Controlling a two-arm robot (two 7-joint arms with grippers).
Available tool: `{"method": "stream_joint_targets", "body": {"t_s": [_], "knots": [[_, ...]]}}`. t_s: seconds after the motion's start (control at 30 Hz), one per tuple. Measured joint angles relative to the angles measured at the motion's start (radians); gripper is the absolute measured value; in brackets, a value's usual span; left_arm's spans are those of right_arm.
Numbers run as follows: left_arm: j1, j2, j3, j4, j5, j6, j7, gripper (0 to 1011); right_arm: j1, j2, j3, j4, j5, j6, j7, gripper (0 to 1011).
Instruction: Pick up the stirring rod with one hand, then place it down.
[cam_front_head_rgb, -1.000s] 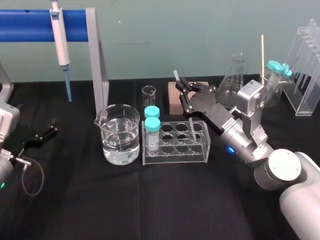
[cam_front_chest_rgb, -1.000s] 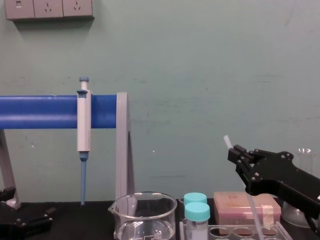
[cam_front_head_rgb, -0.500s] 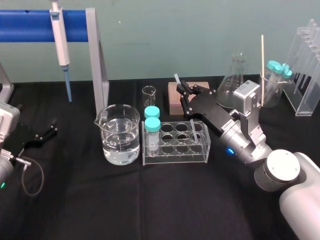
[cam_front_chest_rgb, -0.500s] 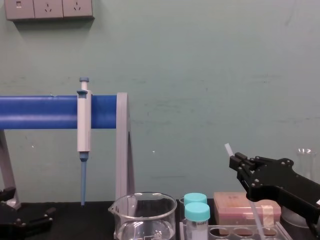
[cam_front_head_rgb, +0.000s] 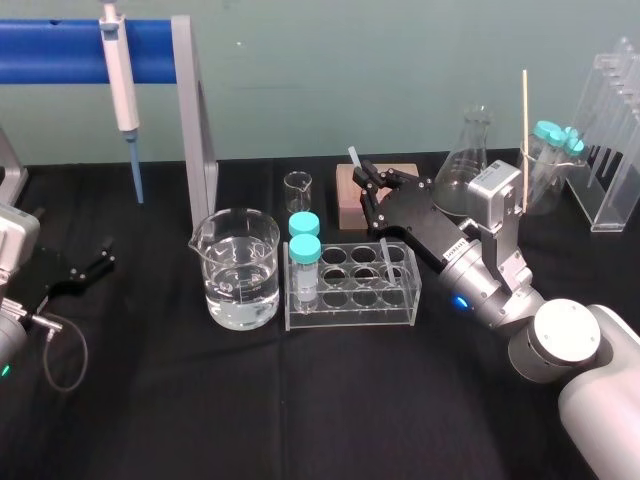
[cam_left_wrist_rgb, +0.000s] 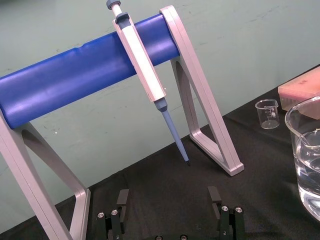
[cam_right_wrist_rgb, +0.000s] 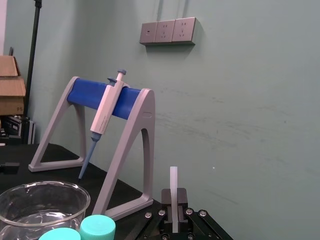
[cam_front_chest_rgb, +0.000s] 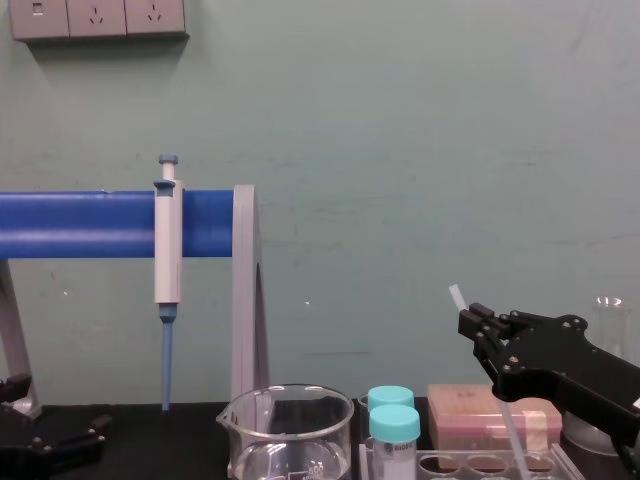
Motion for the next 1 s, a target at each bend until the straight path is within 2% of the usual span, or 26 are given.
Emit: {"method": "stream_joint_targets", "body": {"t_s": [0.13,0.17,0.43,0.77,0.8,1.0], "knots": [[0.000,0.000,0.000,0.000,0.000,0.000,0.000,1000,0.000,0.000,0.000,0.000,0.001,-0.001,0.001,111],[0.000,0.000,0.000,0.000,0.000,0.000,0.000,1000,0.000,0.000,0.000,0.000,0.001,-0.001,0.002,197],[0.000,0.000,0.000,0.000,0.000,0.000,0.000,1000,0.000,0.000,0.000,0.000,0.002,-0.003,0.002,417],[0.000,0.000,0.000,0.000,0.000,0.000,0.000,1000,0.000,0.000,0.000,0.000,0.002,-0.003,0.003,749],[0.000,0.000,0.000,0.000,0.000,0.000,0.000,1000,0.000,0.000,0.000,0.000,0.002,-0.003,0.003,805],[0.000,0.000,0.000,0.000,0.000,0.000,0.000,1000,0.000,0.000,0.000,0.000,0.002,-0.003,0.003,934]]}}
